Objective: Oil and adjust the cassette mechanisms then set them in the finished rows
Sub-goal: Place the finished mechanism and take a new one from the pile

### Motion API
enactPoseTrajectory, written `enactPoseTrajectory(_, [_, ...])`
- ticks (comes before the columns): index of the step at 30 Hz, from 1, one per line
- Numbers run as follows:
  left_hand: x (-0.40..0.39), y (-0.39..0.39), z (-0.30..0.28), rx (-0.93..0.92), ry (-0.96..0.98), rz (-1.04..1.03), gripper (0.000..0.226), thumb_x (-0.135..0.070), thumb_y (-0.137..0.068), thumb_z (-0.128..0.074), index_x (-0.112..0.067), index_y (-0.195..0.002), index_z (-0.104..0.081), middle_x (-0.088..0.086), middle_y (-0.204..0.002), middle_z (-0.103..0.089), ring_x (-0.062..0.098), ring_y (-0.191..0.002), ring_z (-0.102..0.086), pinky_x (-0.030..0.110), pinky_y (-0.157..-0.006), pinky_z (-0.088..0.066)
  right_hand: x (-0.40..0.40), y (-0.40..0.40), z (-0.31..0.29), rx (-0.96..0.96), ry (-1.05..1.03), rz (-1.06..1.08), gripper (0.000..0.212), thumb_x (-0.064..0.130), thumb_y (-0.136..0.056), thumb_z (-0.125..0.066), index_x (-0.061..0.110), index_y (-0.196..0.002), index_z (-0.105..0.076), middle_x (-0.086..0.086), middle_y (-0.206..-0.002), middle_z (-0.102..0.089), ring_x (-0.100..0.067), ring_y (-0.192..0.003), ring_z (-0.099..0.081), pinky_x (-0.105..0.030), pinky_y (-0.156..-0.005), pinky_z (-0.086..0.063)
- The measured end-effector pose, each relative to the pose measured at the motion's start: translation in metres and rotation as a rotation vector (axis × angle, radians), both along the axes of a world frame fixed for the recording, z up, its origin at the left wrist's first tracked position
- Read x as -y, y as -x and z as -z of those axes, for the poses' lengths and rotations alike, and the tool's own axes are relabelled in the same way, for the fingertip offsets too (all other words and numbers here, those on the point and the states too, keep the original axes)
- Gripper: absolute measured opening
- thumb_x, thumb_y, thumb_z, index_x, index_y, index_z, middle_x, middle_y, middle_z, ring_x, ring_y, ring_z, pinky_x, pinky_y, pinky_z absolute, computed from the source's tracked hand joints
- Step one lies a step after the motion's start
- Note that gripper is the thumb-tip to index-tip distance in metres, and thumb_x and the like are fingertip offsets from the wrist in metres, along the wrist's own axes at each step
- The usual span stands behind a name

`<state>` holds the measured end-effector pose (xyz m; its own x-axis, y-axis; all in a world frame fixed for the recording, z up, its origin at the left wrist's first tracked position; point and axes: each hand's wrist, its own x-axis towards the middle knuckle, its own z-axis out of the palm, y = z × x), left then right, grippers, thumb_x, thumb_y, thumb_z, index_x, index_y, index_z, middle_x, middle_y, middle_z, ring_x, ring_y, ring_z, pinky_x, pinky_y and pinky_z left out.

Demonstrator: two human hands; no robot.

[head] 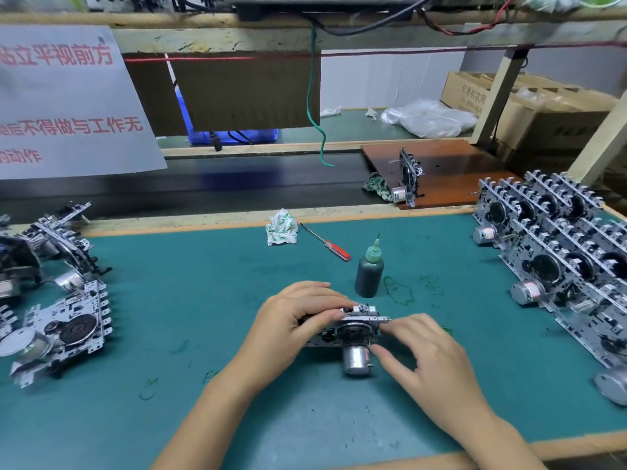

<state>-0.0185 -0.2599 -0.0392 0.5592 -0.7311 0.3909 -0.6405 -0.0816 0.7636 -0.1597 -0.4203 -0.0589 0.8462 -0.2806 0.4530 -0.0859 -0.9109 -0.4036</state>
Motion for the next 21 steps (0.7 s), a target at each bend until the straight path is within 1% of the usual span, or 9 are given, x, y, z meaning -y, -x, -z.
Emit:
enactPoseTrajectory(2, [0.001, 0.000, -0.001, 0.007, -0.005, -0.005, 0.021, -0.032, -0.088, -0.058, -0.039, -0.105, -0.069, -0.035, -0.100, -0.065, -0.006, -0.114, -0.052, 0.012, -0.097, -0.036, 0.002, 0.003, 0.001, -0.051, 0.026, -0.021, 0.043, 0.051, -0.082, -0.047, 0.017, -0.090, -0.073, 0.014, -0.084, -0.065, -0.006, -0.085, -0.052, -0.017, -0.069, -0.040])
enactPoseTrajectory(5, [0.002, -0.001, -0.001, 0.008, -0.008, 0.002, 0.020, -0.028, -0.087, -0.058, -0.033, -0.098, -0.075, -0.032, -0.100, -0.066, -0.004, -0.112, -0.054, 0.012, -0.097, -0.036, 0.007, 0.004, -0.003, -0.099, -0.020, -0.026, 0.038, 0.049, -0.083, -0.052, 0.022, -0.100, -0.072, 0.017, -0.090, -0.064, -0.005, -0.091, -0.054, -0.019, -0.072, -0.042])
enactPoseTrajectory(8, [0.001, 0.001, -0.003, 0.019, 0.007, 0.003, 0.020, -0.026, -0.087, -0.058, -0.030, -0.098, -0.074, -0.033, -0.099, -0.066, -0.006, -0.108, -0.055, 0.009, -0.095, -0.035, 0.006, 0.003, -0.011, 0.015, -0.287, -0.034, 0.029, 0.043, -0.082, -0.056, 0.030, -0.107, -0.065, 0.020, -0.092, -0.062, -0.001, -0.095, -0.054, -0.020, -0.080, -0.043])
enactPoseTrajectory(10, [0.000, 0.002, -0.007, -0.018, -0.014, 0.014, 0.021, -0.028, -0.087, -0.058, -0.036, -0.100, -0.073, -0.031, -0.103, -0.066, -0.004, -0.108, -0.056, 0.010, -0.093, -0.037, 0.003, -0.001, -0.020, 0.109, -0.426, -0.059, 0.021, 0.046, -0.082, -0.055, 0.033, -0.098, -0.061, 0.017, -0.085, -0.061, -0.006, -0.087, -0.057, -0.019, -0.076, -0.043])
enactPoseTrajectory(12, [-0.002, 0.002, -0.013, -0.051, -0.065, 0.036, 0.022, -0.034, -0.087, -0.060, -0.047, -0.102, -0.070, -0.030, -0.108, -0.063, -0.002, -0.110, -0.055, 0.013, -0.093, -0.039, 0.002, -0.009, -0.030, 0.108, -0.223, -0.081, 0.024, 0.049, -0.084, -0.049, 0.028, -0.090, -0.057, 0.014, -0.077, -0.053, -0.006, -0.074, -0.051, -0.021, -0.066, -0.042])
enactPoseTrajectory(14, [-0.008, 0.000, -0.018, -0.001, -0.092, -0.001, 0.022, -0.042, -0.084, -0.065, -0.051, -0.104, -0.065, -0.029, -0.107, -0.063, -0.002, -0.109, -0.054, 0.014, -0.093, -0.039, 0.003, -0.022, -0.042, 0.061, 0.041, -0.104, 0.033, 0.053, -0.085, -0.044, 0.022, -0.085, -0.053, 0.014, -0.071, -0.045, -0.006, -0.066, -0.040, -0.025, -0.056, -0.039])
enactPoseTrajectory(16, [-0.015, -0.003, -0.023, 0.125, -0.107, -0.088, 0.017, -0.045, -0.080, -0.068, -0.045, -0.097, -0.069, -0.025, -0.099, -0.064, -0.002, -0.101, -0.054, 0.011, -0.087, -0.038, 0.005, -0.035, -0.055, -0.051, 0.177, -0.159, 0.040, 0.058, -0.086, -0.038, 0.020, -0.079, -0.047, 0.010, -0.069, -0.048, -0.009, -0.060, -0.039, -0.030, -0.052, -0.036])
enactPoseTrajectory(18, [-0.021, -0.005, -0.026, 0.248, -0.121, -0.154, 0.015, -0.044, -0.077, -0.068, -0.033, -0.084, -0.074, -0.021, -0.085, -0.061, 0.000, -0.084, -0.052, 0.008, -0.074, -0.036, 0.008, -0.046, -0.061, -0.195, 0.273, -0.251, 0.041, 0.059, -0.090, -0.039, 0.021, -0.074, -0.038, 0.003, -0.065, -0.053, -0.022, -0.058, -0.049, -0.031, -0.051, -0.034])
enactPoseTrajectory(21, [-0.022, -0.003, -0.032, 0.360, -0.160, -0.155, 0.019, -0.040, -0.078, -0.065, -0.024, -0.079, -0.075, -0.019, -0.075, -0.055, 0.000, -0.070, -0.045, 0.009, -0.062, -0.033, 0.013, -0.049, -0.067, -0.104, 0.449, -0.358, 0.043, 0.050, -0.088, -0.048, 0.018, -0.060, -0.044, 0.002, -0.050, -0.051, -0.024, -0.045, -0.049, -0.026, -0.041, -0.027])
